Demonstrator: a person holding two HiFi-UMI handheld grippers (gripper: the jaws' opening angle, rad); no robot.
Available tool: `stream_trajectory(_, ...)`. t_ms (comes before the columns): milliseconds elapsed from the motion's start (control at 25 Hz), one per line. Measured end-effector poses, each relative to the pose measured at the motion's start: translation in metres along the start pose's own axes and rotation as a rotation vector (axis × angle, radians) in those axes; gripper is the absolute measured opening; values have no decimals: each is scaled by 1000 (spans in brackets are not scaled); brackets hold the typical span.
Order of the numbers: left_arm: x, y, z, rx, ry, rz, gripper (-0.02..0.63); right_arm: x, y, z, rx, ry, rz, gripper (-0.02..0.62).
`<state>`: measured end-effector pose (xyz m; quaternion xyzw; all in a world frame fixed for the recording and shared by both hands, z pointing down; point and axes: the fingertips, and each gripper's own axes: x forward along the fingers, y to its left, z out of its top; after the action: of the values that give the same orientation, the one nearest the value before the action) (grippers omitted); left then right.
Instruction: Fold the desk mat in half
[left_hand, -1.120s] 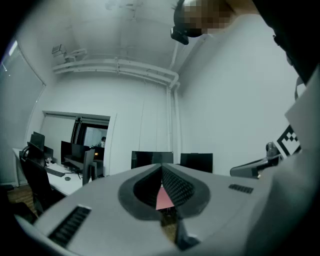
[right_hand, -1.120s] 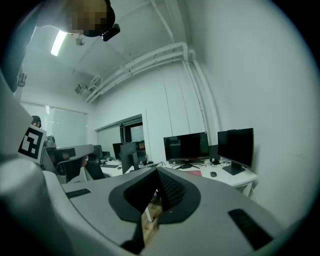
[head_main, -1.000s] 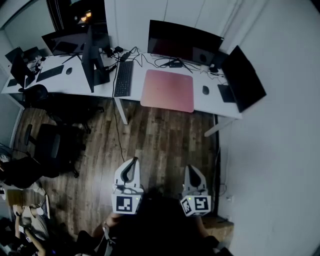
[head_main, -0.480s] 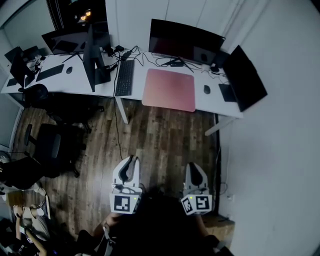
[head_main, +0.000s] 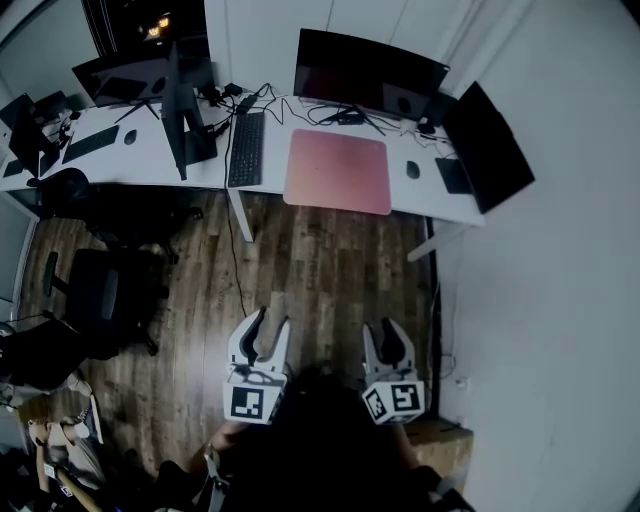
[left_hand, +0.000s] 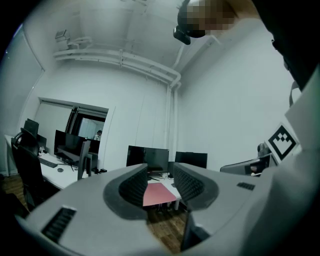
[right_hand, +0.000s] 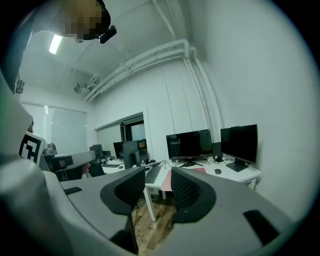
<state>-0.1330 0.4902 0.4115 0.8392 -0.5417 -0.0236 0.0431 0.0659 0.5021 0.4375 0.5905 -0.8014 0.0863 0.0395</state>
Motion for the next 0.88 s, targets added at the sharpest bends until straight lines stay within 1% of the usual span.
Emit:
stream_trajectory(280, 5, 13, -8, 7, 11, -15, 153, 11, 7, -3, -17, 15, -17, 141)
stream_trajectory(520, 37, 18, -15, 1, 27, -2, 153, 43, -15, -11, -12, 26, -9, 141)
stream_trajectory(680, 69, 22, -11, 27, 24, 8, 153, 74, -35, -9, -15, 23, 5, 141)
stream_trajectory(880, 131, 23, -3, 50, 20, 29, 153, 127, -74, 5, -46, 22, 35, 141)
